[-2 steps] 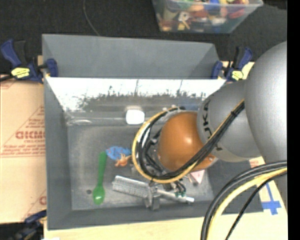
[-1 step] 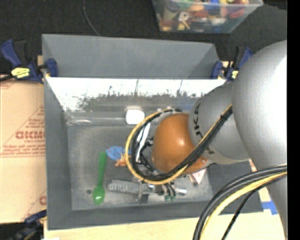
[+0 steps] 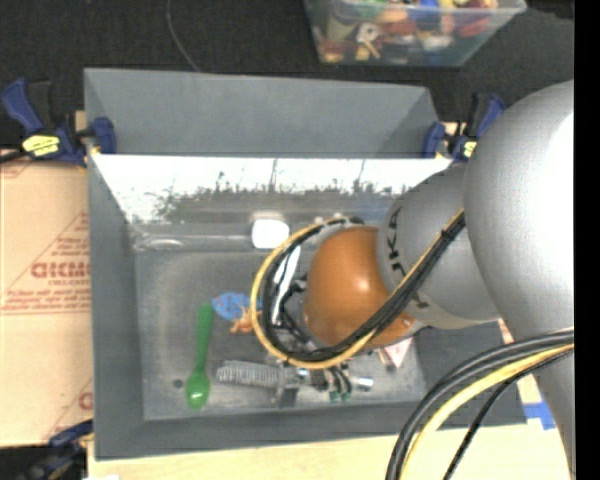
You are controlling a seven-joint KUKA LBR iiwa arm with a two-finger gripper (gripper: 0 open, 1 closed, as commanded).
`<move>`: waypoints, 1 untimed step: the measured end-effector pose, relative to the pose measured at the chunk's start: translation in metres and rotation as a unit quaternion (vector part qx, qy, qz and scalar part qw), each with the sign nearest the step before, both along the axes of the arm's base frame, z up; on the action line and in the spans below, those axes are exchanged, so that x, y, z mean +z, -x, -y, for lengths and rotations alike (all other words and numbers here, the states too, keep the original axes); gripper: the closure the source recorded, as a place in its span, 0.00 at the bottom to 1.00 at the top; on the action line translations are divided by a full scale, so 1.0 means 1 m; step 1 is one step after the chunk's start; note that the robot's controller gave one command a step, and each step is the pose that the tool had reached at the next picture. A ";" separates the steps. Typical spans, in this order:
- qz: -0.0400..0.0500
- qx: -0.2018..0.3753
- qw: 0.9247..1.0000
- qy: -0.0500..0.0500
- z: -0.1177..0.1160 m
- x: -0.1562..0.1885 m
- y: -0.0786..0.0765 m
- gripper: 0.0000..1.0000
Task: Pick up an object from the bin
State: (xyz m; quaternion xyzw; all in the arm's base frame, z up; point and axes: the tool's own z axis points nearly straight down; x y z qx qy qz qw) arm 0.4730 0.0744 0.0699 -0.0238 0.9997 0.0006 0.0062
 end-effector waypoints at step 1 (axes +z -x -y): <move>-0.002 0.000 1.000 0.000 0.000 0.040 0.001 1.00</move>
Offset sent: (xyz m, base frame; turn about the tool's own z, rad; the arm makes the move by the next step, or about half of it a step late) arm -0.0021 -0.0005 0.0357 0.0002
